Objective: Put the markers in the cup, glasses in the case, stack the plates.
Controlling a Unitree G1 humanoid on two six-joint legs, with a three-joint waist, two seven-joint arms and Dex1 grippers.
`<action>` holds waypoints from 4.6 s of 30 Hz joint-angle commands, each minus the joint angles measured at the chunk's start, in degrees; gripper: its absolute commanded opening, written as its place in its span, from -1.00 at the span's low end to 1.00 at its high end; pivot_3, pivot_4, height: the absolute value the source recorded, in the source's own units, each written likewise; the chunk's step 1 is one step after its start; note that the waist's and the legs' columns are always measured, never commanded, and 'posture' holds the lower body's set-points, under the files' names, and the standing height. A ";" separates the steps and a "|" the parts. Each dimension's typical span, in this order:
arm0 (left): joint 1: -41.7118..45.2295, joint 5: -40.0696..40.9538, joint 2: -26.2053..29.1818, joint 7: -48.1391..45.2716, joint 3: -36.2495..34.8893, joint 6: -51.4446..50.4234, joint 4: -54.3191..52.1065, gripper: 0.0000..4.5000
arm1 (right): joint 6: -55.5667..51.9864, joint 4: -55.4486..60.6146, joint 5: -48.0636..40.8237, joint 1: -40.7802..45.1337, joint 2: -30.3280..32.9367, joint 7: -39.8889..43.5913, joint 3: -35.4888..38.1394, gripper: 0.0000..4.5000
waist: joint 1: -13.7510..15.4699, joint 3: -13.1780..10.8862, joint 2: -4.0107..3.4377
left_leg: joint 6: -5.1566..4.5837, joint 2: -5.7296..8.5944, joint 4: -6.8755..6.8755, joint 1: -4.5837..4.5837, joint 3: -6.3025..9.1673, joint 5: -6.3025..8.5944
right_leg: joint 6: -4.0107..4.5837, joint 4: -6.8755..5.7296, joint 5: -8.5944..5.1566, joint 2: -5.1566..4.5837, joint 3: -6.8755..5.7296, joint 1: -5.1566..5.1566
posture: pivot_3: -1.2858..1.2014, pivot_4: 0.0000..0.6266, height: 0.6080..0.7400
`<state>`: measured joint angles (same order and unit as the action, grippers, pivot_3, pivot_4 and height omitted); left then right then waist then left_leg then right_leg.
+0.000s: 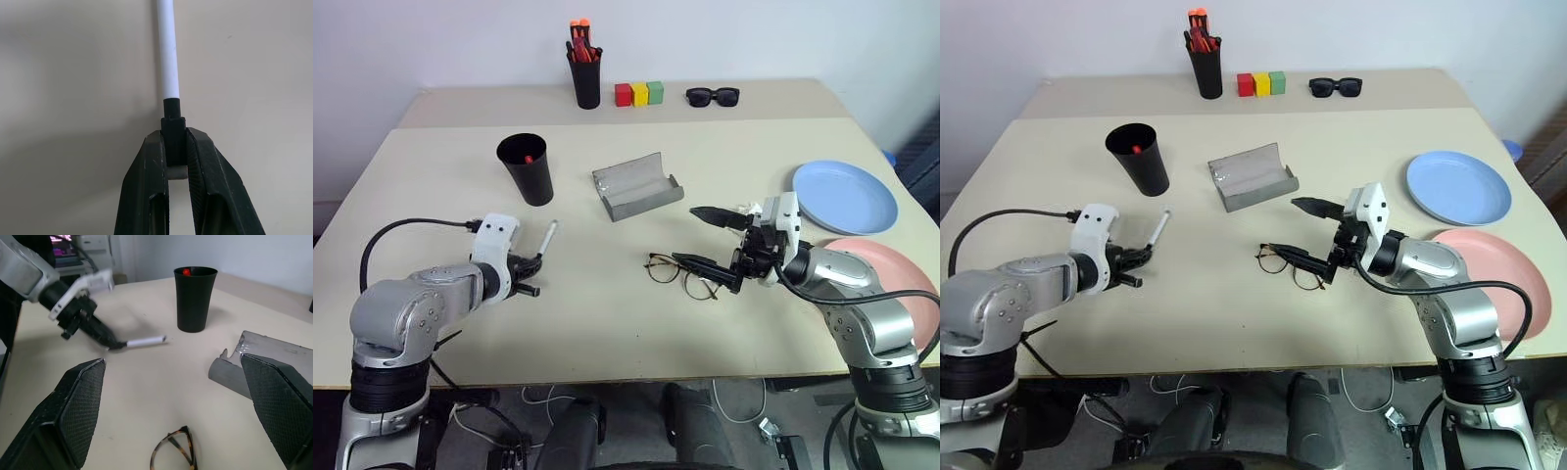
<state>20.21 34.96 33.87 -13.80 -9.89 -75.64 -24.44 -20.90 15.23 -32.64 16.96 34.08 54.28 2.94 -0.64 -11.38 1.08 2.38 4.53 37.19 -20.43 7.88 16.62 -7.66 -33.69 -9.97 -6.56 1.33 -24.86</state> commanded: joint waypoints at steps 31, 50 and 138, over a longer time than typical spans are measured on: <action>33.69 -13.89 -9.20 -22.12 -9.93 99.76 76.42 -0.99 | 2.69 -3.95 0.10 7.00 -3.43 -5.51 3.75 1.00 | 0.04 0.02 0.00 | -0.02 -0.01 0.05 -0.10 -0.17 -0.01 | 0.06 0.43 0.31 0.06 -0.02 0.04 | 0.03 -0.52 1.00; 33.87 -13.96 -10.68 -23.46 -11.35 103.50 83.51 -0.99 | 1.57 -3.20 -0.55 6.74 -3.42 -5.16 3.84 1.00 | -0.08 0.03 0.00 | -0.03 -0.02 0.04 -0.06 -0.18 -0.01 | 0.06 0.39 0.32 0.06 -0.02 0.04 | 0.03 -0.52 1.00; 36.97 -30.37 -6.95 -76.53 18.80 78.71 75.69 -0.98 | 5.97 -2.76 4.35 5.04 -4.17 -6.85 2.04 1.00 | -0.01 0.04 -0.02 | -0.07 -0.02 0.11 -0.07 -0.19 0.01 | 0.02 0.40 0.40 0.11 -0.01 0.08 | 0.03 -0.52 1.00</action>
<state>55.91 4.22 26.50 -88.71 8.85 1.00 50.81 -15.94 11.59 -28.22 20.82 30.18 47.40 4.71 -0.64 -11.34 1.06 2.32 4.51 37.30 -20.49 7.69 16.63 -7.65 -33.29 -9.58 -6.45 1.33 -24.77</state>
